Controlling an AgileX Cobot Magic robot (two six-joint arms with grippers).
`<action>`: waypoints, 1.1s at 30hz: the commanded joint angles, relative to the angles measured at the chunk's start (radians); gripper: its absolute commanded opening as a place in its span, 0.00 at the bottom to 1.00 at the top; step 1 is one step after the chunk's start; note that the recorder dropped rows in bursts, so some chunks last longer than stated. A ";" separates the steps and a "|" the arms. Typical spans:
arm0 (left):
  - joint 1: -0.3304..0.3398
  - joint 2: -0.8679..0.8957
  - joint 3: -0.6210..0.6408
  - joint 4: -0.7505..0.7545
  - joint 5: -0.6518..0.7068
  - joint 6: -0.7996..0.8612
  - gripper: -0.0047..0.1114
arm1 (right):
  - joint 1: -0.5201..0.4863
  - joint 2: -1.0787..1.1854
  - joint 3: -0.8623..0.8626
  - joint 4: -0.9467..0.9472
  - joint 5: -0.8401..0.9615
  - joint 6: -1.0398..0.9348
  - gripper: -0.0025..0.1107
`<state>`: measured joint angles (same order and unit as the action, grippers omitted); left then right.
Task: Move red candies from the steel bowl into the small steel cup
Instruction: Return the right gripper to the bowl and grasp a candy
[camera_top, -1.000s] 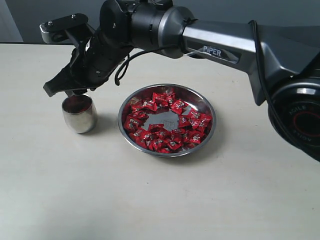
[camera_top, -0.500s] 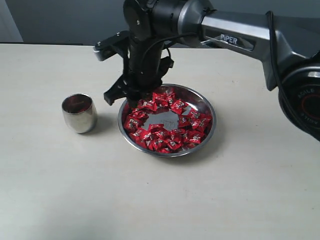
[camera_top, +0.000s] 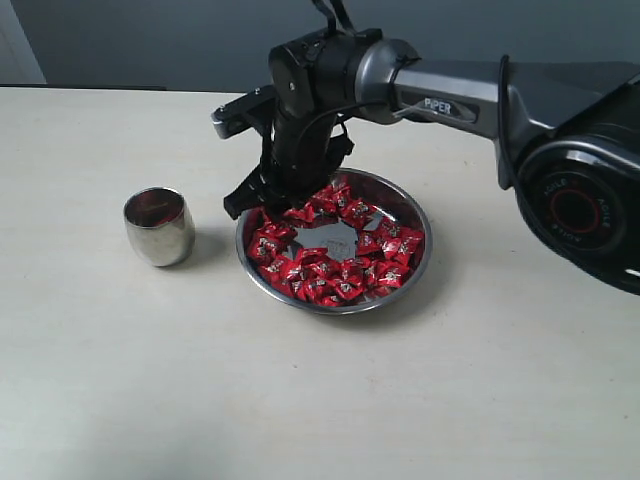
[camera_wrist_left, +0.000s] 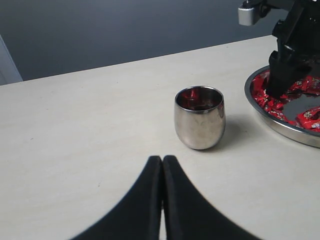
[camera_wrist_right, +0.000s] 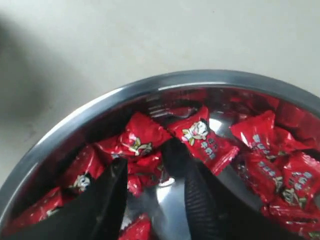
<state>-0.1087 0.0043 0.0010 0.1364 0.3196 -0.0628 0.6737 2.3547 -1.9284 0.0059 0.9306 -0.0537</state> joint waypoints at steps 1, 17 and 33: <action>-0.003 -0.004 -0.001 -0.001 -0.009 -0.005 0.04 | -0.005 0.015 0.001 -0.031 -0.048 0.001 0.36; -0.003 -0.004 -0.001 -0.001 -0.009 -0.005 0.04 | -0.005 0.042 0.001 -0.129 -0.068 0.026 0.36; -0.003 -0.004 -0.001 -0.001 -0.009 -0.005 0.04 | -0.003 0.003 -0.001 -0.119 -0.011 0.054 0.02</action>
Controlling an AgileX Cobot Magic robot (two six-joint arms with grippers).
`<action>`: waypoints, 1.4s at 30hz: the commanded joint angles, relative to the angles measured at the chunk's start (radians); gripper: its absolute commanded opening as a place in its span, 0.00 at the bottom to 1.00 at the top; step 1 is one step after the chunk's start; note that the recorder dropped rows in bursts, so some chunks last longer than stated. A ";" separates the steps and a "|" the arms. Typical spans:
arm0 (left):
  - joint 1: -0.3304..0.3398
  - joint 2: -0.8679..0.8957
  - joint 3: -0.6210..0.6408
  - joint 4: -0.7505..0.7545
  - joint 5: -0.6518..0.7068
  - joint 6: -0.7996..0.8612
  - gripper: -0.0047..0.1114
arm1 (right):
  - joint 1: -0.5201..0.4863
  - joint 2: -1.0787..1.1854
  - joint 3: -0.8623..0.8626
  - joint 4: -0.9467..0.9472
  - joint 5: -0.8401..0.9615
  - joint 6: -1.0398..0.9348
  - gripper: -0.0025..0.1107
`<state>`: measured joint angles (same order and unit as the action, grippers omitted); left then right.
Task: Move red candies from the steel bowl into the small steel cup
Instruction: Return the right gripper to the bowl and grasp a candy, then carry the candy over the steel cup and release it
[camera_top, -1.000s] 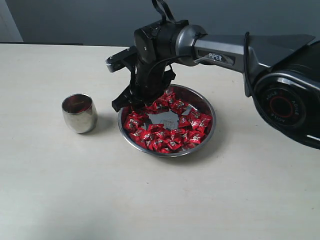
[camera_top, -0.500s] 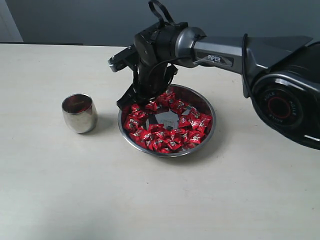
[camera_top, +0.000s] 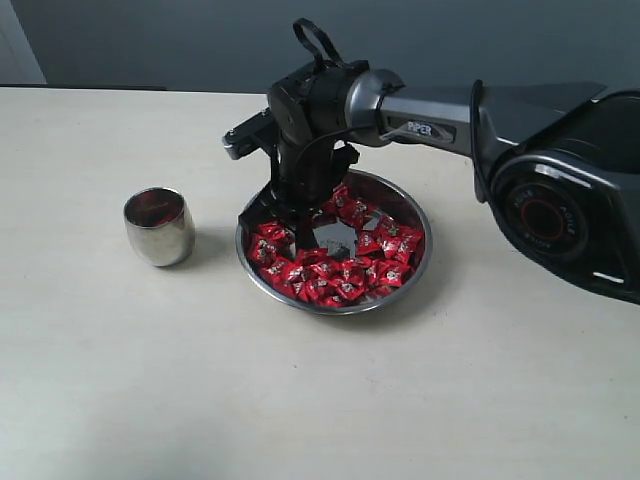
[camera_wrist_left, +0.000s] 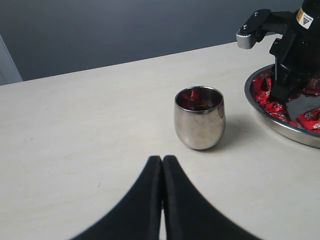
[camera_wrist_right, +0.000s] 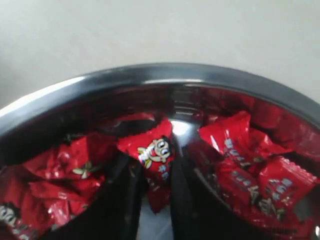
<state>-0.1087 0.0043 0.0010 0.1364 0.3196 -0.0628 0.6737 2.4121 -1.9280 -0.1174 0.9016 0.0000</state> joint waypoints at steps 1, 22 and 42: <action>-0.003 -0.004 -0.001 -0.001 -0.009 -0.005 0.04 | -0.001 -0.066 -0.001 0.014 0.018 0.000 0.02; -0.003 -0.004 -0.001 -0.001 -0.009 -0.005 0.04 | 0.164 -0.167 -0.001 0.288 -0.262 -0.158 0.02; -0.003 -0.004 -0.001 -0.001 -0.009 -0.005 0.04 | 0.164 -0.167 -0.001 0.310 -0.263 -0.183 0.27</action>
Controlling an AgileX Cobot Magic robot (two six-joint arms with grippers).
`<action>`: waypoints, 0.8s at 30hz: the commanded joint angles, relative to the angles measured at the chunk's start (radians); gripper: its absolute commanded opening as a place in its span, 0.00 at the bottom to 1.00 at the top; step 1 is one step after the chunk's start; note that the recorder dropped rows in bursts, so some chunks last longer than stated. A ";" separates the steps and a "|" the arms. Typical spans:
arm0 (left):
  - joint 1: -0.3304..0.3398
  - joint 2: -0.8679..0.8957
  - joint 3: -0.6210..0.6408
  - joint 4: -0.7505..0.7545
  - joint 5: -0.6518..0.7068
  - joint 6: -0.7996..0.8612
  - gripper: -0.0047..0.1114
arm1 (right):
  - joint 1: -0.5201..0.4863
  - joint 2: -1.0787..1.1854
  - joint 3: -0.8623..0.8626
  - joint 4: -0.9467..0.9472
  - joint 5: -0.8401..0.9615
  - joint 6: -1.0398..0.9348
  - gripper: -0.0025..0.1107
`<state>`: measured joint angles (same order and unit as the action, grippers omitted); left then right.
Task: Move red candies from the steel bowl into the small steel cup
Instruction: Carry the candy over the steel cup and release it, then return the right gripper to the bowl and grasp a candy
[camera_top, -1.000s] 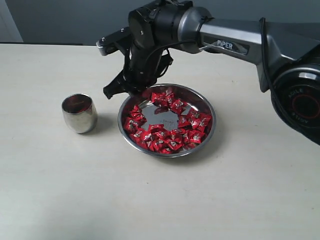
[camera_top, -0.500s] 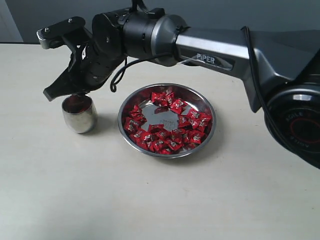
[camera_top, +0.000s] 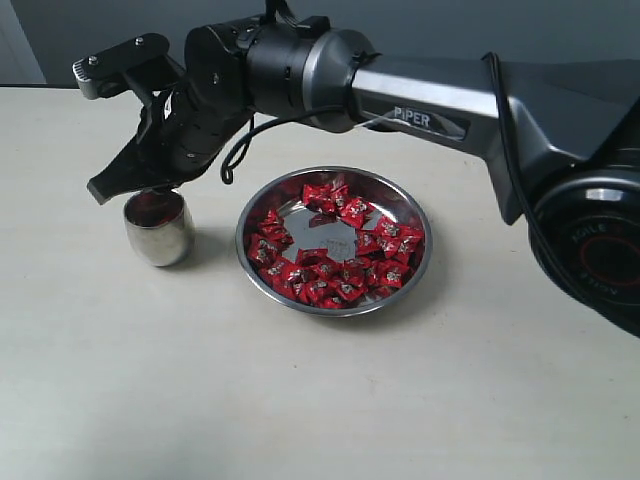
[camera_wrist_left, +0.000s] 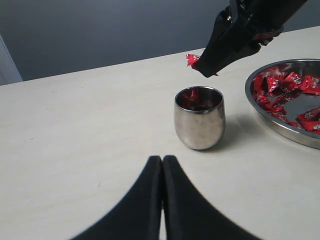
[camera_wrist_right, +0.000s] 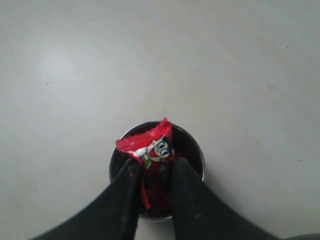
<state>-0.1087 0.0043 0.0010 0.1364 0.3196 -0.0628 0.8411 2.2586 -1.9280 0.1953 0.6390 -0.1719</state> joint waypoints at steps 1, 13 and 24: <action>-0.003 -0.004 -0.001 -0.001 -0.009 -0.005 0.04 | -0.003 -0.014 -0.001 -0.002 0.000 -0.011 0.27; -0.003 -0.004 -0.001 -0.001 -0.009 -0.005 0.04 | -0.032 -0.020 -0.001 -0.279 0.195 0.190 0.27; -0.003 -0.004 -0.001 -0.001 -0.009 -0.005 0.04 | -0.155 0.003 0.028 -0.126 0.374 0.057 0.27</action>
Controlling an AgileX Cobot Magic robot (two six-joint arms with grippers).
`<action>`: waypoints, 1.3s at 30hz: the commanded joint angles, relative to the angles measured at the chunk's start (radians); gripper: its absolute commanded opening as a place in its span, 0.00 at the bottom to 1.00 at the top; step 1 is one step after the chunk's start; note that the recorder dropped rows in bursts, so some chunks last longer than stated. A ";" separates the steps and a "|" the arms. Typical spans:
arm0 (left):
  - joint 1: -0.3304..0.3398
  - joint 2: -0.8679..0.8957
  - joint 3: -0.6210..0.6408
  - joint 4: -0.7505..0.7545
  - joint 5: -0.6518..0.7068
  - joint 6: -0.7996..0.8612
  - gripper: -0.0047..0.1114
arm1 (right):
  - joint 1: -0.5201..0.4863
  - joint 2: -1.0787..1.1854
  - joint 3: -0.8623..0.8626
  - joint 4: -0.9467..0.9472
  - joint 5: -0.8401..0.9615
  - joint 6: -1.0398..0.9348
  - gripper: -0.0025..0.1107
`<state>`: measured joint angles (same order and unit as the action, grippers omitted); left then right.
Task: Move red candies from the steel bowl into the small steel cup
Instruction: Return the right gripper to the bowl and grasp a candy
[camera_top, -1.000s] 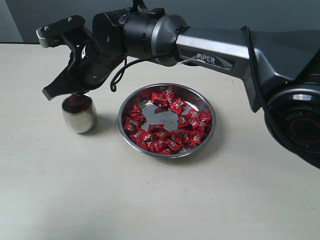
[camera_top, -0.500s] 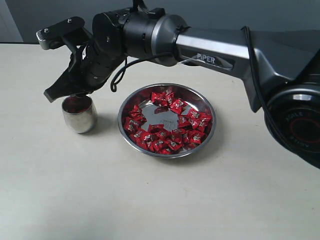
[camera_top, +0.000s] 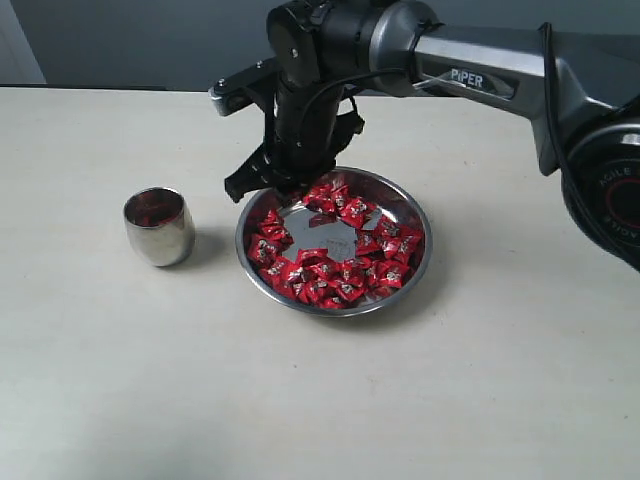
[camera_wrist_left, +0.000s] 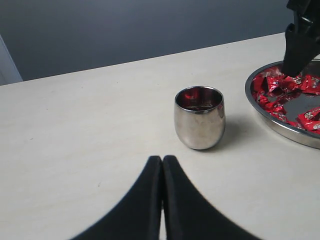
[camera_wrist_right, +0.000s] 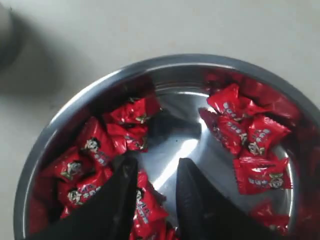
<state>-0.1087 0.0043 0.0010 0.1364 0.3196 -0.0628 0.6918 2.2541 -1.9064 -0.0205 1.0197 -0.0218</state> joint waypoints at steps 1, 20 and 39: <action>-0.003 -0.004 -0.001 -0.001 -0.009 -0.005 0.04 | -0.006 0.013 0.007 0.090 -0.015 -0.095 0.27; -0.003 -0.004 -0.001 -0.001 -0.009 -0.005 0.04 | -0.006 0.111 0.007 0.137 -0.118 -0.117 0.38; -0.003 -0.004 -0.001 -0.001 -0.009 -0.005 0.04 | -0.006 0.113 0.007 0.071 -0.110 -0.108 0.30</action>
<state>-0.1087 0.0043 0.0010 0.1364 0.3196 -0.0628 0.6895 2.3699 -1.9047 0.0634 0.9134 -0.1322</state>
